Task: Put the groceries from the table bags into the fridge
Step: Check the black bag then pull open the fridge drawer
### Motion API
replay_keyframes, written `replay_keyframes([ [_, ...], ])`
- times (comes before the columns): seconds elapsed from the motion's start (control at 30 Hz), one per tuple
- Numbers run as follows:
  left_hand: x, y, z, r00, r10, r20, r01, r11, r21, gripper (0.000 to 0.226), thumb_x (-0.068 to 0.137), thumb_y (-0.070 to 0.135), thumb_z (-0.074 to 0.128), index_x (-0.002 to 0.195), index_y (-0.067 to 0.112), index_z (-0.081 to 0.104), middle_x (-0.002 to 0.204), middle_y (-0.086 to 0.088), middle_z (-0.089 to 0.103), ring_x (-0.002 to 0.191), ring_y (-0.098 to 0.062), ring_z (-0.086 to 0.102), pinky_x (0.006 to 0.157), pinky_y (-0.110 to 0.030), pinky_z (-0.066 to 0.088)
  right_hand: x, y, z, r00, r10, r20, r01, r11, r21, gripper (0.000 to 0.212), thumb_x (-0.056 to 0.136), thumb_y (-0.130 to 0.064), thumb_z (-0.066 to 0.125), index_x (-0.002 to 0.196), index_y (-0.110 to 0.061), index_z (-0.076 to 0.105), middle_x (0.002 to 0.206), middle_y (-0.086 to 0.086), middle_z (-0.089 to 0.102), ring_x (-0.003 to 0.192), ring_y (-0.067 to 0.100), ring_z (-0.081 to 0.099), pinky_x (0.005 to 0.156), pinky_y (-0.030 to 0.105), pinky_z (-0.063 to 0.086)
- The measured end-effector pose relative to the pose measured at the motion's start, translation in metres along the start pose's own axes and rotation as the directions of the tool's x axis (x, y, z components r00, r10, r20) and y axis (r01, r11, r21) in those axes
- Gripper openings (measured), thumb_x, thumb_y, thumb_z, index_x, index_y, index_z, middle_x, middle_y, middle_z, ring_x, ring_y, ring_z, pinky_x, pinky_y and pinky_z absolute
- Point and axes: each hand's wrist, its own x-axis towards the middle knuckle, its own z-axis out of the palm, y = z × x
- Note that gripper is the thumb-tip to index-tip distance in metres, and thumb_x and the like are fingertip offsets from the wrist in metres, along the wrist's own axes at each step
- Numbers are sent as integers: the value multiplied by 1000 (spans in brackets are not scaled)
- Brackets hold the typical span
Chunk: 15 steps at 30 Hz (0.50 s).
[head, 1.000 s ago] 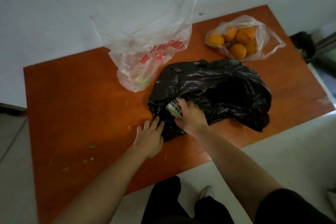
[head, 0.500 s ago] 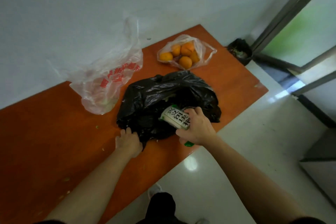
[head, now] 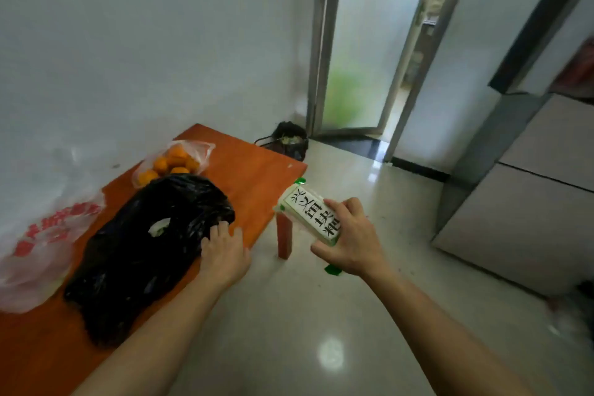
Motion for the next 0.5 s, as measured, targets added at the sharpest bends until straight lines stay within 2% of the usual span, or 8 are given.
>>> replay_keyframes([
  [0.07,-11,72,-22,993,105,-47,-107,993,-41,50,94,42,48,139,19,44,146,-12,37,133,-31,35,105,-45,36,-39,40,-51,995,36,-91,-36,999,-8,94,66,-54,77,146,-18,44,115,-5,39,93,4,47,67,7,45],
  [0.2,-40,215,-56,924,360,-132,-368,929,-45,57,96,46,48,147,22,40,152,-10,34,140,-29,31,109,-44,35,-112,115,-143,942,170,-290,-175,985,10,94,63,-56,73,144,-15,48,112,-5,39,91,6,48,75,26,56],
  [0.27,-56,279,-66,873,460,-166,-472,881,-42,57,96,47,49,147,23,41,153,-9,34,140,-28,31,111,-45,34,-141,148,-183,898,240,-370,-246,969,32,95,62,-58,70,143,-14,49,111,-4,39,91,4,43,77,22,54],
  [0.37,-75,366,-79,790,576,-212,-589,808,1,54,96,47,48,145,23,43,152,-9,36,139,-28,32,110,-44,34,-178,194,-236,829,314,-463,-326,944,56,94,59,-60,63,141,-14,49,109,-3,39,90,4,39,72,4,37],
  [0.5,-84,472,-97,681,690,-245,-700,712,60,50,97,47,47,142,24,46,147,-5,42,135,-25,39,107,-41,35,-206,261,-294,715,386,-583,-423,903,79,88,59,-53,67,137,-14,53,106,-3,39,87,7,42,72,7,34],
])
